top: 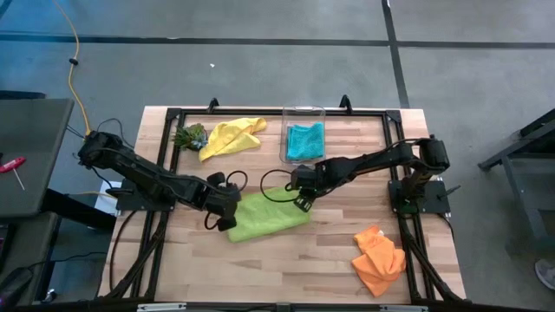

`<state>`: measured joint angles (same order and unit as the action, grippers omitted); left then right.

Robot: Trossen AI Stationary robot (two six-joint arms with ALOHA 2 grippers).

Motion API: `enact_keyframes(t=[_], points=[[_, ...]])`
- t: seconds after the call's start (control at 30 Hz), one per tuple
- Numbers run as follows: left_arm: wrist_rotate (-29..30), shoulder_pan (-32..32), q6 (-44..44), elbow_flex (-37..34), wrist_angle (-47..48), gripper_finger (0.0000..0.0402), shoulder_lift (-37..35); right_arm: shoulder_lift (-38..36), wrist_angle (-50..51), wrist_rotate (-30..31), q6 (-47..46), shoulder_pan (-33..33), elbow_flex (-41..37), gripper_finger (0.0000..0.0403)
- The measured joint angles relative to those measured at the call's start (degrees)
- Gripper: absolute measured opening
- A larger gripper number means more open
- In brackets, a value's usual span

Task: Fold microfiber towels
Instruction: Fold the green microfiber cloth

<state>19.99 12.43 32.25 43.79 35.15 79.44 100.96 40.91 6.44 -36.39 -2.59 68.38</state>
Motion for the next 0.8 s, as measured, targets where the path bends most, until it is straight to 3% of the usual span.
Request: enact_keyframes(t=[0.17,0.33,0.5,0.8], points=[[0.43,0.0,-1.35,0.16,-2.36,0.0113,-0.9,-2.81,0.55,0.86,1.25,-0.02,0.0,0.018],[1.65,-0.37,-3.35,0.62,0.78,0.0146,-1.11,-6.26,0.68,1.16,2.89,-1.28,0.07,0.0181],[1.92,0.14,-2.21,2.7,5.53,0.017,-5.9,-6.88,2.02,5.02,4.03,-3.68,-0.11,0.0181],[10.68,7.15,5.67,-7.79,-18.56,0.0177,-22.86,-8.79,-25.92,-1.35,-5.9,-0.86,-12.27,0.0181]])
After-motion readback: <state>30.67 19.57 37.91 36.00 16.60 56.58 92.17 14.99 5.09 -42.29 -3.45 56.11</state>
